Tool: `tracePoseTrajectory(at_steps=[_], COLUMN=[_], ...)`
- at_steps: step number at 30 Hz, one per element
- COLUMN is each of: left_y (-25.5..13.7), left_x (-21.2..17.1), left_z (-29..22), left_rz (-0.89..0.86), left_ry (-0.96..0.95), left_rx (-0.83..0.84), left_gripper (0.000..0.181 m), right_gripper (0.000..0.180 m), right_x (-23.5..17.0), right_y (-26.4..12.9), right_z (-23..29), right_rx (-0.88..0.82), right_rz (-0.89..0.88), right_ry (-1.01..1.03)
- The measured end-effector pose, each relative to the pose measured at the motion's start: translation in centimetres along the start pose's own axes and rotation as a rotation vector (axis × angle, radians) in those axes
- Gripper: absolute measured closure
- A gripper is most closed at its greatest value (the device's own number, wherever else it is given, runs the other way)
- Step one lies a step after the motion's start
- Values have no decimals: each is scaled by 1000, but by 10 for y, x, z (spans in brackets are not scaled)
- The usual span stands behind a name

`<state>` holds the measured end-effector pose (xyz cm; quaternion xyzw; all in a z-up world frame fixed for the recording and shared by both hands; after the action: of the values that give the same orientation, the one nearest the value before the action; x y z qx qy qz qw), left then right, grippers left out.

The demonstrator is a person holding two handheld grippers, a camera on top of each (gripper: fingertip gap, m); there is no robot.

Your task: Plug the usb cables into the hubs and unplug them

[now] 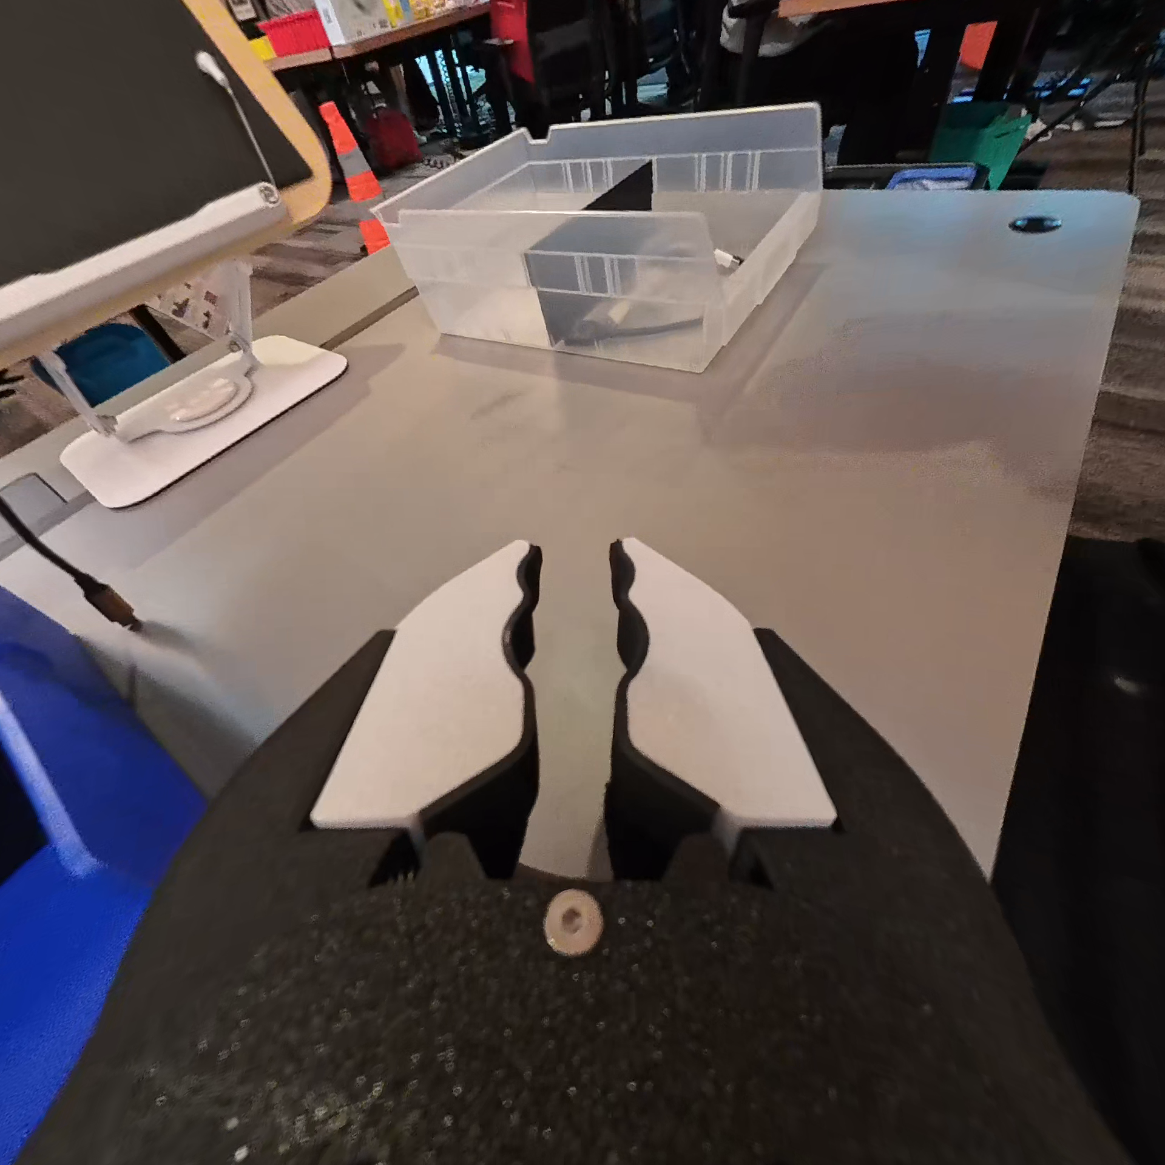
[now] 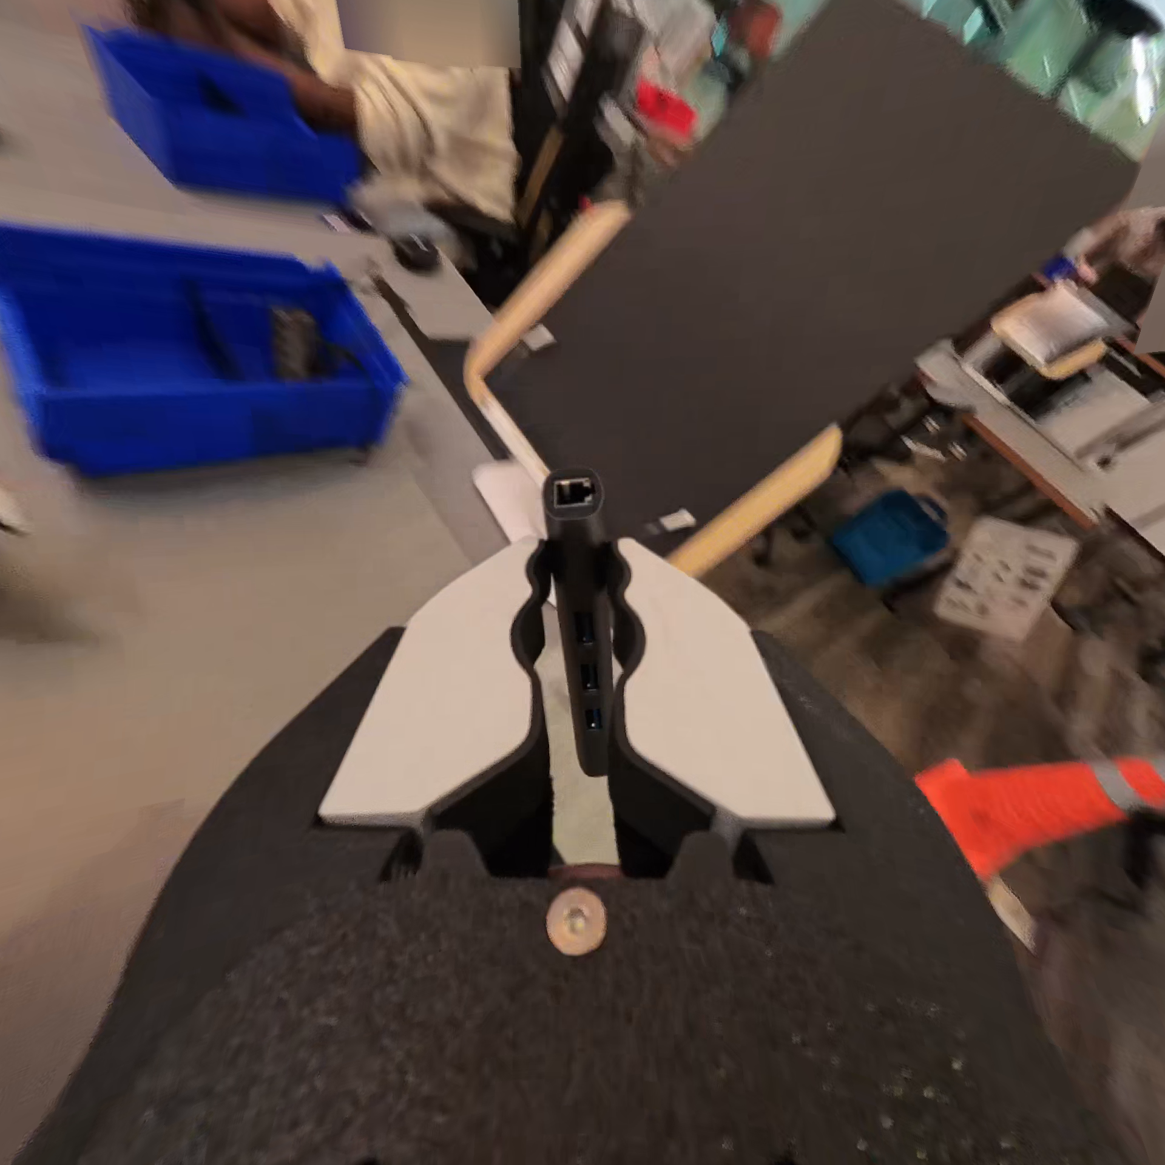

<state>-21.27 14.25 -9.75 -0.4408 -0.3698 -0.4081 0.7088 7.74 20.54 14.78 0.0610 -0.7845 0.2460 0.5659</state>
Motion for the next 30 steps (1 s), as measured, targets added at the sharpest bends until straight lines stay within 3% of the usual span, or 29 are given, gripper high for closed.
tracePoseTrajectory(at_steps=[1, 4, 9, 13, 16, 19, 21, 22, 25, 27, 30], left_y=[-1, -2, 0, 4, 6, 7, 6, 4, -3, -10, -22], left_x=[0, 0, -3, -5, -8, -12, -14, -14, -16, -18, -19], left_z=[1, 2, 1, -3, -5, -8, -8, -8, -6, -7, -8], left_rz=[-3, -5, 8, 25, 39, 60, 68, 71, 78, 79, 62], left_ry=[-15, -30, -32, -30, -17, -14, -18, -24, -52, -105, -228], left_rx=[1, 4, 0, -7, -11, -26, -31, -33, -27, -34, -50], left_gripper=[160, 162, 163, 163, 163, 163, 163, 162, 159, 155, 149], right_gripper=[163, 163, 163, 164, 163, 161, 131, 125, 129, 131, 136], right_x=[-15, -68, -153, -229, -277, -301, -302, -295, -241, -197, -150], right_y=[7, 30, 91, 134, 153, 162, 162, 162, 148, 119, 68], right_z=[-20, -51, -70, -51, -49, -45, -42, -43, -48, -38, 26], right_rx=[-54, -69, -14, 124, 97, 106, 127, 119, 52, -16, -23], right_rz=[73, 295, 476, 749, 947, 1034, 1036, 1002, 764, 588, 299], right_ry=[-19, -12, 37, 128, 29, -25, 65, 116, 205, 225, 308])
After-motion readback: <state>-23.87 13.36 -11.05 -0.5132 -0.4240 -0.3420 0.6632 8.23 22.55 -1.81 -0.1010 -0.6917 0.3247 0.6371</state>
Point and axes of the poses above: each gripper's, where its closed fingertips meet, y out along the fingers, x out of its top, z = x × y across the jaws, the point moved 1 cm from there along -y, back along the fingers, and after that the axes turned 11 degrees about y, right-handed, at the moved point
